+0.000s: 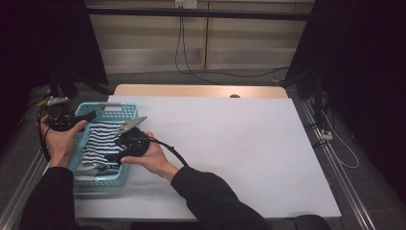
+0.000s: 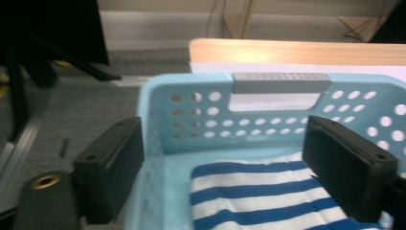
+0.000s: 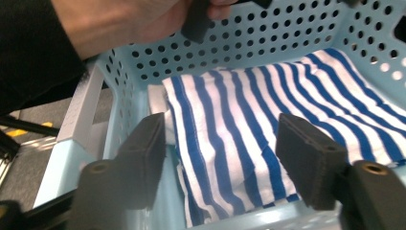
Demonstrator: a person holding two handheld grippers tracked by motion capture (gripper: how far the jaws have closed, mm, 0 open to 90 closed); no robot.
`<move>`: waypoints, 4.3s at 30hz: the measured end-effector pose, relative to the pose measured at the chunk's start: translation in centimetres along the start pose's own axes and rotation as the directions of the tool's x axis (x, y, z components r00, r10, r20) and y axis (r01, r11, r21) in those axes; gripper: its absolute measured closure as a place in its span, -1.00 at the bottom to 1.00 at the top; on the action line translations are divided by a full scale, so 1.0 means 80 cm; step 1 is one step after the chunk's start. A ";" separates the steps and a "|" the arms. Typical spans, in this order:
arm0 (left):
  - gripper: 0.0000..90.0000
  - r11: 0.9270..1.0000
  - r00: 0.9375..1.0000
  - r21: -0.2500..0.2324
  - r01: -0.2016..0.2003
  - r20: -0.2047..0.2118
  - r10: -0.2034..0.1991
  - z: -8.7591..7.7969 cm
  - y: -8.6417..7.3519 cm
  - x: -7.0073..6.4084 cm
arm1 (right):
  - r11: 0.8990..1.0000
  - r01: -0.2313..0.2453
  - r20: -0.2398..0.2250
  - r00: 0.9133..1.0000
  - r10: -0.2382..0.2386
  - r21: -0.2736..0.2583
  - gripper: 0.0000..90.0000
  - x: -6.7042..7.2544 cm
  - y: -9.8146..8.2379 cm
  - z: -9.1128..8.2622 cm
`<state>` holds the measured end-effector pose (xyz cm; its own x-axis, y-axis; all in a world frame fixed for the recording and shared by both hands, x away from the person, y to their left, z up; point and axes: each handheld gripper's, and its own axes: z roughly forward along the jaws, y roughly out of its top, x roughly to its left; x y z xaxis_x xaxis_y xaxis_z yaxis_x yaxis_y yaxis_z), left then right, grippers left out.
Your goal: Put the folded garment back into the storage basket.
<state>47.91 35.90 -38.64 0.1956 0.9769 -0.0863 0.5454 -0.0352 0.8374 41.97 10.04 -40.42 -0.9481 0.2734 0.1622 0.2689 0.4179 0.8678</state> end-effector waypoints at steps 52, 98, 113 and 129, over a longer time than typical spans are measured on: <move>-0.91 0.988 0.995 -0.156 -0.018 0.091 0.032 -0.148 -0.050 -0.039 | 0.989 -0.008 0.298 0.953 0.052 -0.149 -0.90 -0.007 -0.052 -0.142; -0.92 0.963 0.953 -0.252 -0.098 0.255 0.164 -0.155 -0.108 -0.203 | 0.952 -0.132 0.567 0.777 0.272 -0.277 -0.91 0.005 -0.213 -0.350; -0.92 0.947 0.933 -0.271 -0.173 0.262 0.246 -0.146 -0.133 -0.234 | 0.931 -0.163 0.669 0.656 0.351 -0.328 -0.91 0.027 -0.267 -0.427; -0.92 0.948 0.951 -0.279 -0.156 0.216 0.220 -0.150 -0.147 -0.221 | 0.935 -0.120 0.712 0.617 0.334 -0.335 -0.91 0.046 -0.285 -0.442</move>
<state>28.29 21.59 -40.47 0.4820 0.8761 -0.0147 0.2594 -0.1266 0.9574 26.34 -29.13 -42.96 -0.3748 0.9254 0.0557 0.3084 0.0678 0.9488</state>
